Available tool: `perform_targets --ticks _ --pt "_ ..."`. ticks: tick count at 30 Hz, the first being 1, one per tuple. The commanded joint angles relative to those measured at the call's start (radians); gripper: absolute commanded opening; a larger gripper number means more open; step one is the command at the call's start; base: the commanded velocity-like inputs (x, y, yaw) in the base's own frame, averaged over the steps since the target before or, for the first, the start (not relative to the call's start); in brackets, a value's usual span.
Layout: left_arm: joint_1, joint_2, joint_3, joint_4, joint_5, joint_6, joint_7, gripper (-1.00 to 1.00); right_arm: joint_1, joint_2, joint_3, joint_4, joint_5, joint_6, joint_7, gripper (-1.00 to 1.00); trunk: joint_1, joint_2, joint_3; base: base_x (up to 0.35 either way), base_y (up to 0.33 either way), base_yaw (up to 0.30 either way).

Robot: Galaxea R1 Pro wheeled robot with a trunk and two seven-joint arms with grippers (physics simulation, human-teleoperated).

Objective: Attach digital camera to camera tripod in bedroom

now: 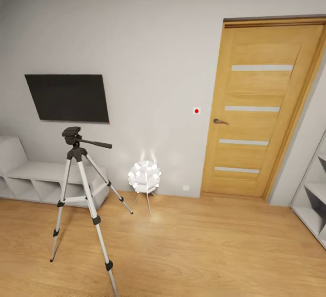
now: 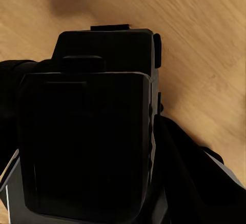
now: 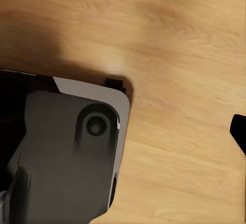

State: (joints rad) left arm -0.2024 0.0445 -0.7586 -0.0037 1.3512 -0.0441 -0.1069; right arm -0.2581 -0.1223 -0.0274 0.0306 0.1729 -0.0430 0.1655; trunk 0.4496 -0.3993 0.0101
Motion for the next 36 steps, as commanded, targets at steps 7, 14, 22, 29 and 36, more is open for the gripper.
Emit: perform_targets --ticks 7,14,22,29,36 --pt "0.000 0.001 -0.008 0.002 0.009 -0.001 -0.005 -1.00 -0.001 0.000 -0.003 0.003 0.008 -0.005 0.002 1.00 0.000 -0.001 0.000 0.000 0.000 0.300" --pt "0.000 0.003 -0.007 0.002 0.009 0.000 -0.004 -1.00 -0.001 0.000 -0.003 0.003 0.008 -0.006 0.002 1.00 0.000 -0.001 0.000 0.000 0.000 0.300" --pt "0.000 0.003 -0.007 0.002 0.009 0.000 -0.005 -1.00 -0.001 0.000 -0.003 0.003 0.008 -0.006 0.002 1.00 0.000 -0.001 0.000 0.000 0.000 0.300" --pt "0.000 0.003 -0.007 0.002 0.010 0.000 -0.005 -1.00 -0.001 0.000 -0.003 0.003 0.008 -0.007 0.002 1.00 0.000 -0.001 0.000 0.000 0.000 0.300" --pt "0.000 0.005 -0.007 0.002 0.023 0.004 -0.004 -1.00 -0.001 0.000 -0.003 0.003 0.008 -0.008 0.002 1.00 0.000 -0.001 0.000 0.000 0.000 0.300"
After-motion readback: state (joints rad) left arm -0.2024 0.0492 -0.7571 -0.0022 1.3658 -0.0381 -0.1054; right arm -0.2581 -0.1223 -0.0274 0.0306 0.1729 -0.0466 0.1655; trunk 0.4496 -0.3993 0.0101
